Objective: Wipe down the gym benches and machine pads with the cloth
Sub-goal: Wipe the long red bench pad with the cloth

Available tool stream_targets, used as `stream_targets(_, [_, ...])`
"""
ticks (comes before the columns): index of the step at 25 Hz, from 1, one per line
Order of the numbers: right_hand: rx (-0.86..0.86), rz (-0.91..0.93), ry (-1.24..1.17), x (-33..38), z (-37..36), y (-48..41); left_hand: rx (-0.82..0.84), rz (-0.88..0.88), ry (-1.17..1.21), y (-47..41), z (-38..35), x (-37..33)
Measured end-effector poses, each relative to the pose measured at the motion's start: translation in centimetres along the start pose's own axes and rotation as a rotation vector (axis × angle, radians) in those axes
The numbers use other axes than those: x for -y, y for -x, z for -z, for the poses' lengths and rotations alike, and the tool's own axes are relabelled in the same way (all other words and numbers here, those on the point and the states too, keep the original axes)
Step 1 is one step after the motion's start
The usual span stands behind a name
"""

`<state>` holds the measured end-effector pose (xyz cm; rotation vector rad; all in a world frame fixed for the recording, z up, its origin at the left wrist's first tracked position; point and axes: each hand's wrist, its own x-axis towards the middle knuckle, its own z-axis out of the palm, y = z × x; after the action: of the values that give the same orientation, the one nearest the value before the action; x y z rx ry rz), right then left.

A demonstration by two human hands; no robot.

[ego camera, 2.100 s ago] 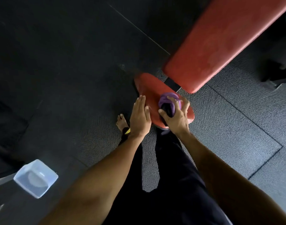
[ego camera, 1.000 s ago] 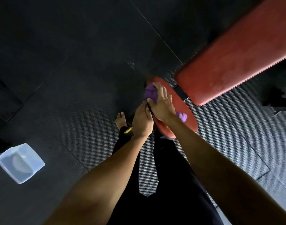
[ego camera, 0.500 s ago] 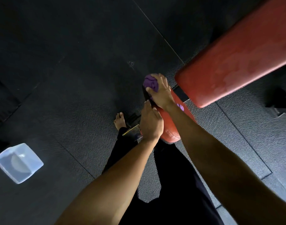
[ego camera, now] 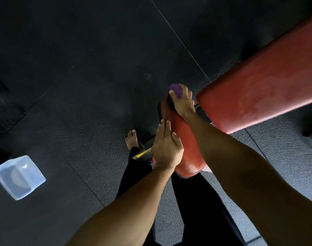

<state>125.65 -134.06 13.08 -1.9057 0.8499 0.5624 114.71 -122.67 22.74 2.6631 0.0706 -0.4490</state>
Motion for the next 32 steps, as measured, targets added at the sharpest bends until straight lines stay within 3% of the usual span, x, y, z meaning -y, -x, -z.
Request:
stream_targets(2, [-0.012,-0.004,0.035,1.0,-0.1,-0.1,0.012,0.015,-0.005,-0.2,0.1,-0.1])
stream_targets(5, [-0.009,0.29,0.174,1.1,-1.4,3.7,0.034,0.007,0.007,-0.1,0.4,-0.2])
stream_targets(7, [0.018,0.361,0.217,0.5,-1.4,3.7,0.042,0.016,0.013,-0.2,0.4,-0.3])
stream_targets(9, [0.009,0.281,0.178,0.5,-1.3,1.3,0.032,0.02,0.005,-0.2,0.4,-0.2])
stream_targets(13, [-0.012,-0.055,0.025,1.1,-0.6,-2.4,0.033,0.013,-0.004,-0.3,0.3,-0.3])
stream_targets(17, [-0.068,0.243,-0.043,-1.5,0.1,4.4,0.036,0.025,-0.006,0.0,0.6,-0.4])
stream_targets(19, [-0.095,0.279,-0.027,-4.5,0.9,7.3,0.039,0.026,-0.008,-0.1,0.8,-0.6])
stream_targets(23, [-0.137,-0.097,0.04,-7.3,2.0,3.4,0.025,0.03,-0.023,-0.1,0.8,-0.5])
stream_targets(25, [-0.099,-0.176,-0.002,-5.9,2.1,0.9,-0.01,0.004,-0.041,-0.1,0.8,-0.6])
stream_targets(29, [-0.045,0.037,-0.008,-1.9,1.2,3.1,-0.008,-0.004,-0.061,-0.2,1.0,-0.7])
stream_targets(32, [-0.028,0.197,-0.012,-3.1,1.7,9.1,-0.004,-0.026,-0.095,-0.2,1.2,-1.1])
